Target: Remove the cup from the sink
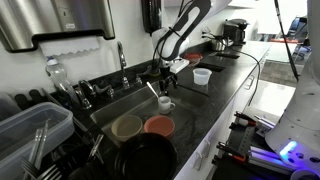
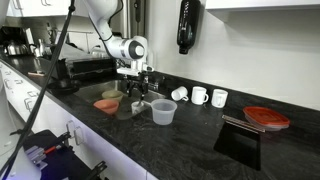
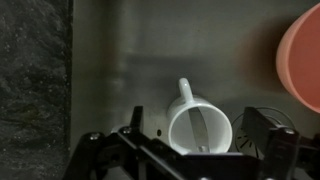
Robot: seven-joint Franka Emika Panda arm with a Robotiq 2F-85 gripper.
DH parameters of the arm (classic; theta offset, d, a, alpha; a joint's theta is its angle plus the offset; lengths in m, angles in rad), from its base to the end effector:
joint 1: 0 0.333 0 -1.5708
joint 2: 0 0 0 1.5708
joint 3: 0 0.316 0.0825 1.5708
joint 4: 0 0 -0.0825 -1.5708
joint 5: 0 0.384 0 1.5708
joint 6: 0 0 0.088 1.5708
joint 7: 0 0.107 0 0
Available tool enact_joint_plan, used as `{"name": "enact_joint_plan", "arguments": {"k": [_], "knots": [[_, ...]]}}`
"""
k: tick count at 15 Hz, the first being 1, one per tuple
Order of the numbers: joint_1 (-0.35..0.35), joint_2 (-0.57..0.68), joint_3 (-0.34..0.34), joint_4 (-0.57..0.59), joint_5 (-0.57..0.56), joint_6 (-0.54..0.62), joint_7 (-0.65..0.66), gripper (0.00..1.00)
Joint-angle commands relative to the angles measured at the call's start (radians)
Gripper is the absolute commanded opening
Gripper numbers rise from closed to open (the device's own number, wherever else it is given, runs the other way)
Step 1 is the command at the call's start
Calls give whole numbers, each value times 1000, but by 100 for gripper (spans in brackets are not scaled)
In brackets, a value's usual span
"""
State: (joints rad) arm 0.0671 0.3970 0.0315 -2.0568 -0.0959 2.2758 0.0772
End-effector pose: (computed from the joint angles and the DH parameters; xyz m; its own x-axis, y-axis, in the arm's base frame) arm 0.5710 0.0540 0.2275 0.9814 0.0818 -0.1737 0.0938 -0.9936 0.0623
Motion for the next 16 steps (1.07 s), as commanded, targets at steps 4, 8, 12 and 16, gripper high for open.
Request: {"name": "enact_joint_plan", "arguments": {"k": [4, 8, 12, 16], "knots": [[-1, 120, -5, 25, 10, 88, -15, 100], [-6, 178, -2, 55, 16, 99, -32, 100], [-4, 211, 5, 82, 15, 92, -55, 100], [-3, 228, 10, 87, 16, 90, -66, 100]]}}
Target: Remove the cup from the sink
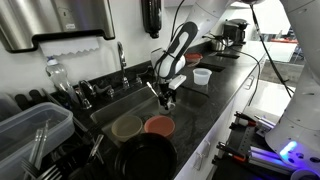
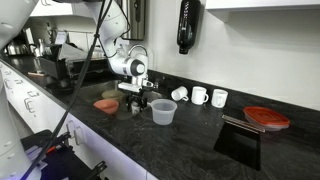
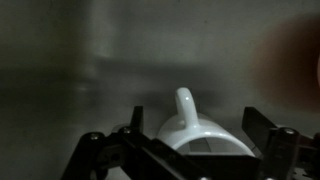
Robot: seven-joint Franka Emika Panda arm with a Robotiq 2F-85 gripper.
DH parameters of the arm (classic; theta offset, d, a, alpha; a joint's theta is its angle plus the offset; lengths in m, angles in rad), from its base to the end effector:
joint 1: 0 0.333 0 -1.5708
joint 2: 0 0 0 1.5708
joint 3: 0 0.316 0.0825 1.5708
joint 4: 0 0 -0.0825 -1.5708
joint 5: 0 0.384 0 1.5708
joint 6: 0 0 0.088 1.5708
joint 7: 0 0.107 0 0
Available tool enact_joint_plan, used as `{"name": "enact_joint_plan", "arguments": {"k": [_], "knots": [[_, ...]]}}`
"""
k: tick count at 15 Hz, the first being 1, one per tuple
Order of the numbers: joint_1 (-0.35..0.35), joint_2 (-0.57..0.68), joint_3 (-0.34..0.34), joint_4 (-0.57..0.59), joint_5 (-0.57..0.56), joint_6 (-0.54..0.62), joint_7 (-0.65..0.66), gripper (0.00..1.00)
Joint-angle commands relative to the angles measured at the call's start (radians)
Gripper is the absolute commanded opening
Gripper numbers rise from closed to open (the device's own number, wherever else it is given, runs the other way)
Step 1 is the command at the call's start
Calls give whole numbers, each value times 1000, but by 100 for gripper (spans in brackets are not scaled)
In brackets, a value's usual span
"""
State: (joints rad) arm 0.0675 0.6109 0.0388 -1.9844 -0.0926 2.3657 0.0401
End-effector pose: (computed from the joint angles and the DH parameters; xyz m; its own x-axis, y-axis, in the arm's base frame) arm 0.5771 0.0608 0.1353 0.9657 0.1274 -0.2261 0.1388 -0.9897 0.0350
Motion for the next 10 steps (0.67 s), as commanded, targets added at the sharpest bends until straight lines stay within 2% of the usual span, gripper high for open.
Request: {"name": "enact_joint_plan", "arguments": {"k": [1, 3, 10], "knots": [[-4, 16, 3, 15, 13, 1, -29, 100], [-8, 16, 3, 18, 16, 3, -30, 74], [-9, 15, 3, 27, 17, 3, -33, 23]]}}
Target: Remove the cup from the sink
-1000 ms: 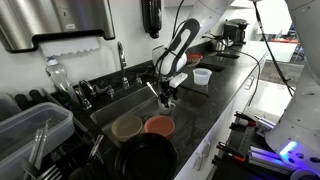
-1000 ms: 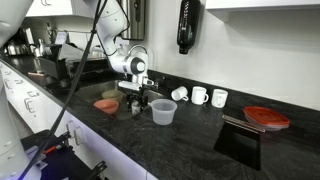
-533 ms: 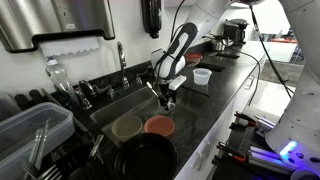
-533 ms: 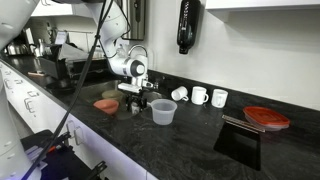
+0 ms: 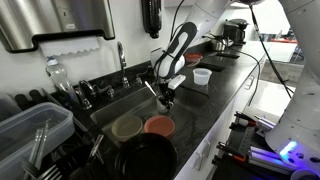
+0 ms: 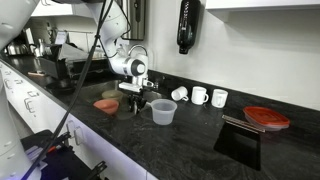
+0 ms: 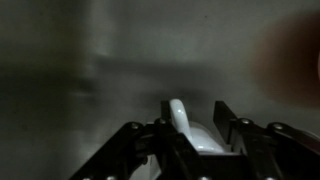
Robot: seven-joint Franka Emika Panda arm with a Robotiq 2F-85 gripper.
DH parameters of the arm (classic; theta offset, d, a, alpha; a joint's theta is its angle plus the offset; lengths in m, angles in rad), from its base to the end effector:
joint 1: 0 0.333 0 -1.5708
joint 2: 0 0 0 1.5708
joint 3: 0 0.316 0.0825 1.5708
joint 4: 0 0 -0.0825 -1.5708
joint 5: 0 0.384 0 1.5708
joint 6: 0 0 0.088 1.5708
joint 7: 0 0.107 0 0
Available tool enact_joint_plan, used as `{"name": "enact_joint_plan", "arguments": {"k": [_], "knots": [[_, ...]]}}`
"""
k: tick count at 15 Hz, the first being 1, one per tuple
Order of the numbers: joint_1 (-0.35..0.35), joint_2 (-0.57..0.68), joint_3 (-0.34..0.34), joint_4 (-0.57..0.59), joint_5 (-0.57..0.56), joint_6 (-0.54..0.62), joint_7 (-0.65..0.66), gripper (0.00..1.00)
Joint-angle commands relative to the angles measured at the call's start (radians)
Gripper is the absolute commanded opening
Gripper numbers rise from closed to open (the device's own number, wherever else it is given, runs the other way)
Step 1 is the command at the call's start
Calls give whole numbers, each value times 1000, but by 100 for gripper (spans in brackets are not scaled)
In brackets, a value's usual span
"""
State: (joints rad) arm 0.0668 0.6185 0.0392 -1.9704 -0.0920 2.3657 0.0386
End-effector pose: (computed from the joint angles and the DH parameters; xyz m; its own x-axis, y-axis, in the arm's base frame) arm 0.5813 0.0610 0.1355 0.9671 0.1281 -0.2199 0.1388 -0.9897 0.0341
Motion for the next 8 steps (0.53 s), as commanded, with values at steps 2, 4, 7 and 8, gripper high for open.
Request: {"name": "enact_joint_plan", "arguments": {"k": [2, 4, 7, 8], "knots": [[-11, 8, 5, 14, 19, 1, -35, 10], [-11, 8, 4, 14, 18, 1, -36, 1], [-11, 4, 1, 10, 14, 5, -39, 3], [-12, 2, 1, 10, 15, 3, -41, 3]]}}
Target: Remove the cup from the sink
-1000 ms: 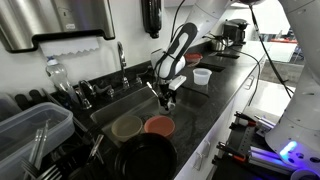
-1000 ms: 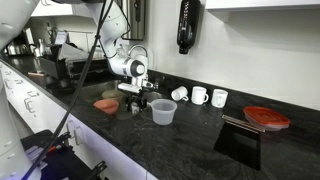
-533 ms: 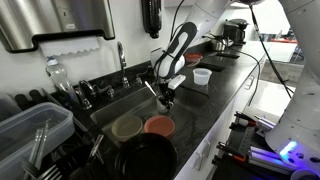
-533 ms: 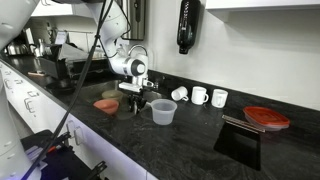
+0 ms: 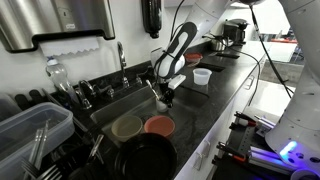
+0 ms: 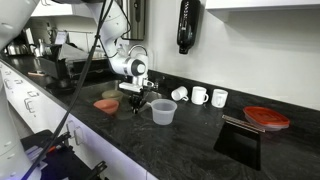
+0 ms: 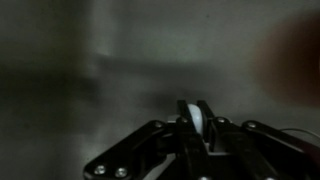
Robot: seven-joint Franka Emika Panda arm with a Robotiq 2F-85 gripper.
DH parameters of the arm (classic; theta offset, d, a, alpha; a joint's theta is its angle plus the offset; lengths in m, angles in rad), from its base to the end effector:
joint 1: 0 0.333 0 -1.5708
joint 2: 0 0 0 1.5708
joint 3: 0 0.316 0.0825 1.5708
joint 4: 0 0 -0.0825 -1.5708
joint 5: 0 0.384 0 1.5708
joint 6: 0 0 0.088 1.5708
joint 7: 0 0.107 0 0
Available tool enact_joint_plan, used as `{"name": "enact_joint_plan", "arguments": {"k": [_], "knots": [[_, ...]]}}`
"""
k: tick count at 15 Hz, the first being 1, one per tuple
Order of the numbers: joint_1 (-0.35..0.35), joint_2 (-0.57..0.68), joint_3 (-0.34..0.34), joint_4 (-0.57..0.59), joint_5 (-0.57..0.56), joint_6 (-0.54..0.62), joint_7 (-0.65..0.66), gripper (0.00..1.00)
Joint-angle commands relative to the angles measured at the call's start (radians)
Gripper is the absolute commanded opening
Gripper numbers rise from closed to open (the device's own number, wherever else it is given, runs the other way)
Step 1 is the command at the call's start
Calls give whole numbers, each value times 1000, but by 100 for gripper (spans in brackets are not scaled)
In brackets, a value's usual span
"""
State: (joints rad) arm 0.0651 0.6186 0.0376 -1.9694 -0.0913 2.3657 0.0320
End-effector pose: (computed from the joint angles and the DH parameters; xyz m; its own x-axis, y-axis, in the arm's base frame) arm 0.5819 0.0591 0.1358 0.9668 0.1310 -0.2193 0.1416 -0.9894 0.0333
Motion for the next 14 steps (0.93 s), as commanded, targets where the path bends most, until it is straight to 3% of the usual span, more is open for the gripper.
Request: {"name": "enact_joint_plan", "arguments": {"k": [1, 10, 14], "knots": [[-10, -4, 3, 6, 13, 3, -36, 3], [13, -152, 5, -71, -18, 24, -54, 3], [32, -253, -10, -144, -35, 22, -4, 3]]}}
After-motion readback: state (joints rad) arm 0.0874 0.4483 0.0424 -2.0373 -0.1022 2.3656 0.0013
